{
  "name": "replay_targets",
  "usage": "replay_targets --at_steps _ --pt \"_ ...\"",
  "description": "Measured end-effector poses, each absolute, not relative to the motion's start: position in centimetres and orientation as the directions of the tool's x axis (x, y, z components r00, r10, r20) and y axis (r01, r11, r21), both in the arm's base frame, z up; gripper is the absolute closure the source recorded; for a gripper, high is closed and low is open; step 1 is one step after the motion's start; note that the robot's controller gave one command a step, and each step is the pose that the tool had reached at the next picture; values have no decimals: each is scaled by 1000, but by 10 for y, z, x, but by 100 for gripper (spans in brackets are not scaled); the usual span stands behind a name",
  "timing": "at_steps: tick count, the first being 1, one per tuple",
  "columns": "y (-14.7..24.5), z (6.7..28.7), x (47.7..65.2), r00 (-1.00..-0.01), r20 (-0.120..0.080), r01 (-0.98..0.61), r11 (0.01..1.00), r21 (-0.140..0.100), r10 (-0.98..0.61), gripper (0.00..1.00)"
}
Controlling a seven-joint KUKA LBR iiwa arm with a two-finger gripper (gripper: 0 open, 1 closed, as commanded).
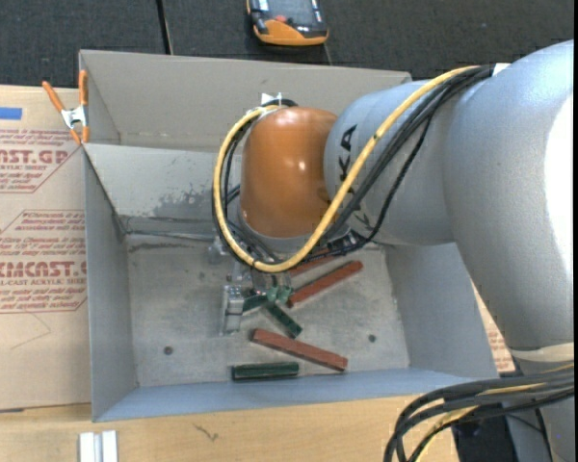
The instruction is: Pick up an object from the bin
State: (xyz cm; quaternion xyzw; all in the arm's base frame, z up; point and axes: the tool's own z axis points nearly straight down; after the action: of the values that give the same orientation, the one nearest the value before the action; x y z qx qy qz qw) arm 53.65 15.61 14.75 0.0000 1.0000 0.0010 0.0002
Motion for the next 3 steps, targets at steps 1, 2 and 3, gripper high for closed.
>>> replay_targets --at_steps 1,2,3 --pt "156 147 536 -1000 0 0 1000 2 0 0" --pt "91 99 559 -1000 -4 26 1000 2 26 0" --pt "67 95 554 -1000 3 -14 1000 -2 -14 0"
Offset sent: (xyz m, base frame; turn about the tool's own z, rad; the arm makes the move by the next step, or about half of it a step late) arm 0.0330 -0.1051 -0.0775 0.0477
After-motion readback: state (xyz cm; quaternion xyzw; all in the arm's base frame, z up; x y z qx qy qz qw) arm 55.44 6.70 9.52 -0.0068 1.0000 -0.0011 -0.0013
